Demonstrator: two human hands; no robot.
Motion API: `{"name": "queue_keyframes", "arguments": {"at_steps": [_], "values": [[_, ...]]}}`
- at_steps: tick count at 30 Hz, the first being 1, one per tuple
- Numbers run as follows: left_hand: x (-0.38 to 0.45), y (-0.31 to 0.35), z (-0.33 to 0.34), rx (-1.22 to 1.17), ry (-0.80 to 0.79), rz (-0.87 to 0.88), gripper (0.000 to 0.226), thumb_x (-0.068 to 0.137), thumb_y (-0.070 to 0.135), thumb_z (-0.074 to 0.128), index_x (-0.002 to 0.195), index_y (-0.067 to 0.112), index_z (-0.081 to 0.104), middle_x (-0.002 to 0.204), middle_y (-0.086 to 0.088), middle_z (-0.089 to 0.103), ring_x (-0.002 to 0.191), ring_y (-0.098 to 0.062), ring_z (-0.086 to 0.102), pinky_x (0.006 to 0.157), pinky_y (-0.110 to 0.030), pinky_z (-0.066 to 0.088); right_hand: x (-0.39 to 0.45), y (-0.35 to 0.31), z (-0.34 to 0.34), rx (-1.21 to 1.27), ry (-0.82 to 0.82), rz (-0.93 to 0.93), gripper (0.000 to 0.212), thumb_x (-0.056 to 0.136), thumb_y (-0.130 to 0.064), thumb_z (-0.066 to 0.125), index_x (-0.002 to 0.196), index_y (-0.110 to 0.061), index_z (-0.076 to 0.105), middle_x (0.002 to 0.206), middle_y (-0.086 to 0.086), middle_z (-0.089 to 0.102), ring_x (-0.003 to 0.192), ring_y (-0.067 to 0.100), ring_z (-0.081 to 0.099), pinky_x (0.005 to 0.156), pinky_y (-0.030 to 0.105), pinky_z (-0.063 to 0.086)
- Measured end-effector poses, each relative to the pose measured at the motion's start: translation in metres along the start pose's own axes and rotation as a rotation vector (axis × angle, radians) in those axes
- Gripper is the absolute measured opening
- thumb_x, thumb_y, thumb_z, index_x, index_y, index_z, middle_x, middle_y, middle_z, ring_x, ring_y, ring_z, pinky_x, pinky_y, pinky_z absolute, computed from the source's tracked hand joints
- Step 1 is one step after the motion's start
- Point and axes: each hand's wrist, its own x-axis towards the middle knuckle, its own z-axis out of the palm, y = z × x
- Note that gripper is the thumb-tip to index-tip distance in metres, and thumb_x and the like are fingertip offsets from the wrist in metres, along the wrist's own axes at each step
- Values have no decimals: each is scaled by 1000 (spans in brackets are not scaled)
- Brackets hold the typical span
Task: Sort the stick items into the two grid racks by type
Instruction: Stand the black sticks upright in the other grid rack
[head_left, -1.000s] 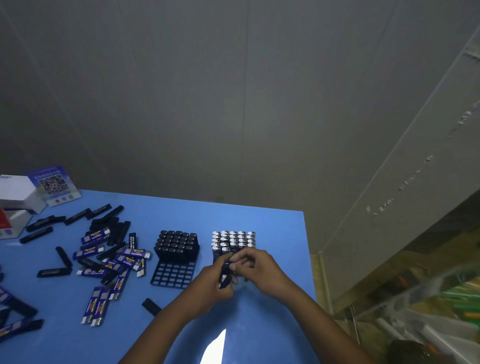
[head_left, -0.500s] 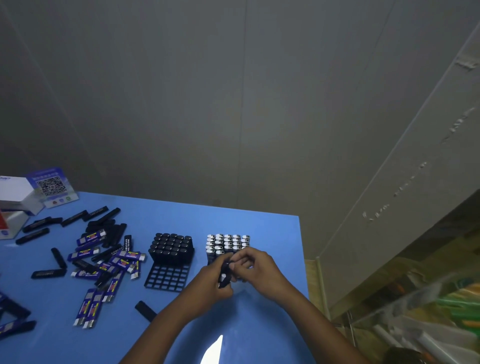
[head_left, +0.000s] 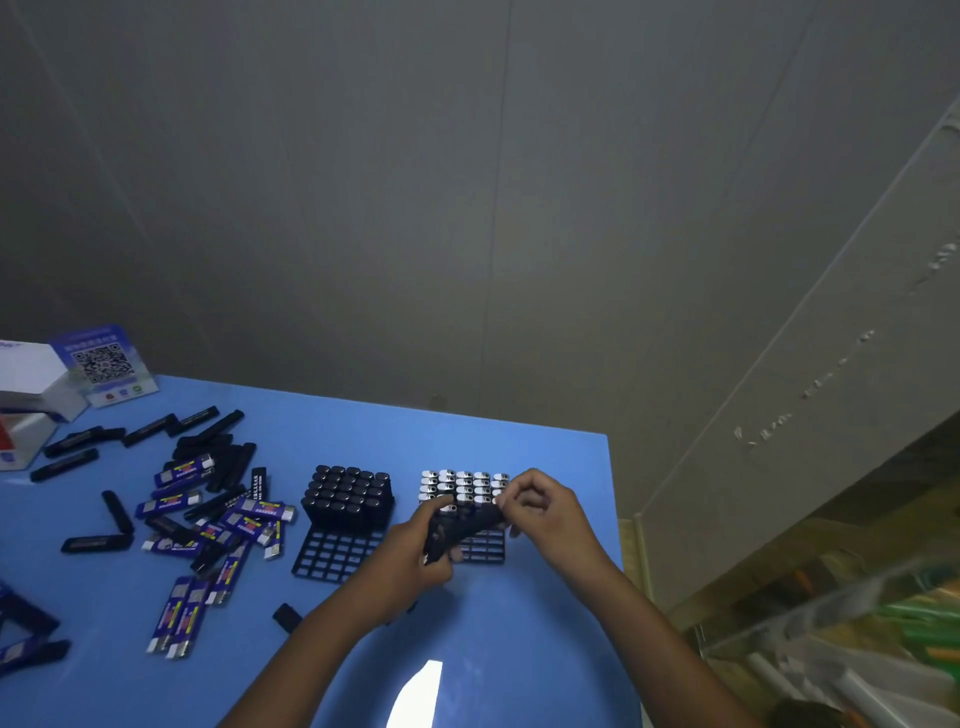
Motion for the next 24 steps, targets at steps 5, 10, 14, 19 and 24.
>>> {"name": "queue_keyframes", "arguments": {"at_steps": [5,10,14,19,24], "values": [[3,-18,-6,-45,14,-25,59,88,8,63,137,32,40,89,1,70,81,-12,65,82,-29,52,0,6,-8,231,-65,164,22,95,-4,63,117,-7,66,103,24,72,83,27,72,74,26,56],[5,-30,-8,-55,-2,-34,63,89,9,64,140,33,36,89,2,70,88,-20,65,84,-28,52,-4,11,-5,310,-191,221,50,92,7,63,136,-15,55,121,25,65,89,32,71,82,33,58],[4,-34,-8,-58,3,-29,64,90,10,64,142,32,35,89,2,69,88,-16,64,84,-21,50,-8,6,3,188,-233,138,65,90,10,63,142,-27,48,112,17,62,86,31,71,80,35,58],[-2,-40,-11,-81,23,-32,64,89,8,65,142,29,36,92,-11,67,91,-23,63,84,-15,47,-11,-7,14,28,-216,63,55,84,9,66,126,-25,55,94,8,62,79,18,66,71,25,54],[-17,-41,-16,-81,55,-55,66,89,5,64,145,21,33,97,-16,65,92,-21,63,85,-9,44,-13,-7,24,-66,-145,-42,32,86,-2,72,100,-27,58,78,6,60,68,15,53,66,27,45]]}}
